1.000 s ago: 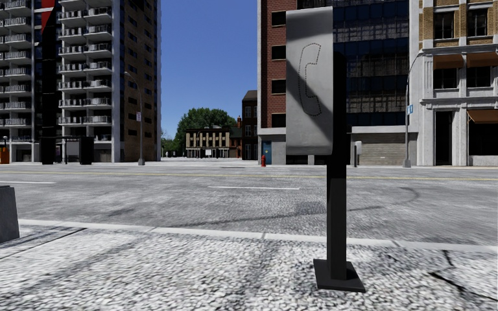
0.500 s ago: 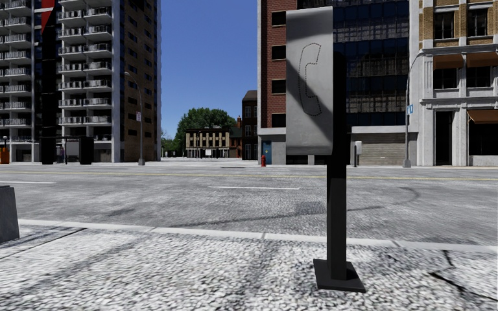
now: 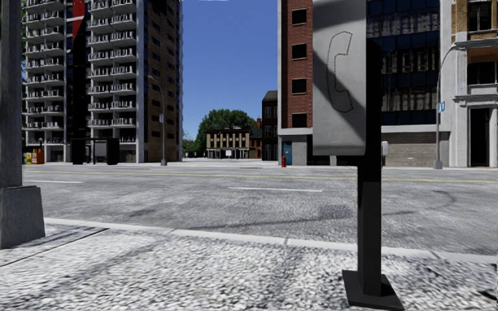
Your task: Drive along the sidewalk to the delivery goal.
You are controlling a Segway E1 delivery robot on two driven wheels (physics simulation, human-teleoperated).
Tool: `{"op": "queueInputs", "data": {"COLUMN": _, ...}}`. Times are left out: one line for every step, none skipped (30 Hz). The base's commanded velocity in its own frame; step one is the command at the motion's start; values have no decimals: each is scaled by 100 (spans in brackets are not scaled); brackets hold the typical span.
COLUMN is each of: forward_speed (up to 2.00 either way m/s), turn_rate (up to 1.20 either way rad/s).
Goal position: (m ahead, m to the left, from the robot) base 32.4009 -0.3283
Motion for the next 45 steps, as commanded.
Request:
{"op": "queueInputs", "data": {"forward_speed": 65, "turn_rate": 76}}
{"op": "queueInputs", "data": {"forward_speed": 70, "turn_rate": 76}}
{"op": "queueInputs", "data": {"forward_speed": 79, "turn_rate": 76}}
{"op": "queueInputs", "data": {"forward_speed": 88, "turn_rate": 77}}
{"op": "queueInputs", "data": {"forward_speed": 88, "turn_rate": 77}}
{"op": "queueInputs", "data": {"forward_speed": 91, "turn_rate": 80}}
{"op": "queueInputs", "data": {"forward_speed": 91, "turn_rate": 86}}
{"op": "queueInputs", "data": {"forward_speed": 91, "turn_rate": 90}}
{"op": "queueInputs", "data": {"forward_speed": 91, "turn_rate": 91}}
{"op": "queueInputs", "data": {"forward_speed": 91, "turn_rate": 91}}
{"op": "queueInputs", "data": {"forward_speed": 91, "turn_rate": 91}}
{"op": "queueInputs", "data": {"forward_speed": 92, "turn_rate": 91}}
{"op": "queueInputs", "data": {"forward_speed": 93, "turn_rate": 91}}
{"op": "queueInputs", "data": {"forward_speed": 93, "turn_rate": 91}}
{"op": "queueInputs", "data": {"forward_speed": 95, "turn_rate": 91}}
{"op": "queueInputs", "data": {"forward_speed": 99, "turn_rate": 91}}
{"op": "queueInputs", "data": {"forward_speed": 103, "turn_rate": 91}}
{"op": "queueInputs", "data": {"forward_speed": 105, "turn_rate": 91}}
{"op": "queueInputs", "data": {"forward_speed": 105, "turn_rate": 91}}
{"op": "queueInputs", "data": {"forward_speed": 106, "turn_rate": 91}}
{"op": "queueInputs", "data": {"forward_speed": 106, "turn_rate": 92}}
{"op": "queueInputs", "data": {"forward_speed": 106, "turn_rate": 93}}
{"op": "queueInputs", "data": {"forward_speed": 106, "turn_rate": 94}}
{"op": "queueInputs", "data": {"forward_speed": 106, "turn_rate": 94}}
{"op": "queueInputs", "data": {"forward_speed": 107, "turn_rate": 94}}
{"op": "queueInputs", "data": {"forward_speed": 110, "turn_rate": 95}}
{"op": "queueInputs", "data": {"forward_speed": 113, "turn_rate": 95}}
{"op": "queueInputs", "data": {"forward_speed": 117, "turn_rate": 95}}
{"op": "queueInputs", "data": {"forward_speed": 117, "turn_rate": 95}}
{"op": "queueInputs", "data": {"forward_speed": 121, "turn_rate": 95}}
{"op": "queueInputs", "data": {"forward_speed": 122, "turn_rate": 95}}
{"op": "queueInputs", "data": {"forward_speed": 122, "turn_rate": 95}}
{"op": "queueInputs", "data": {"forward_speed": 122, "turn_rate": 95}}
{"op": "queueInputs", "data": {"forward_speed": 122, "turn_rate": 95}}
{"op": "queueInputs", "data": {"forward_speed": 123, "turn_rate": 95}}
{"op": "queueInputs", "data": {"forward_speed": 123, "turn_rate": 95}}
{"op": "queueInputs", "data": {"forward_speed": 123, "turn_rate": 95}}
{"op": "queueInputs", "data": {"forward_speed": 123, "turn_rate": 95}}
{"op": "queueInputs", "data": {"forward_speed": 123, "turn_rate": 95}}
{"op": "queueInputs", "data": {"forward_speed": 123, "turn_rate": 95}}
{"op": "queueInputs", "data": {"forward_speed": 123, "turn_rate": 95}}
{"op": "queueInputs", "data": {"forward_speed": 123, "turn_rate": 95}}
{"op": "queueInputs", "data": {"forward_speed": 123, "turn_rate": 94}}
{"op": "queueInputs", "data": {"forward_speed": 123, "turn_rate": 94}}
{"op": "queueInputs", "data": {"forward_speed": 123, "turn_rate": 94}}
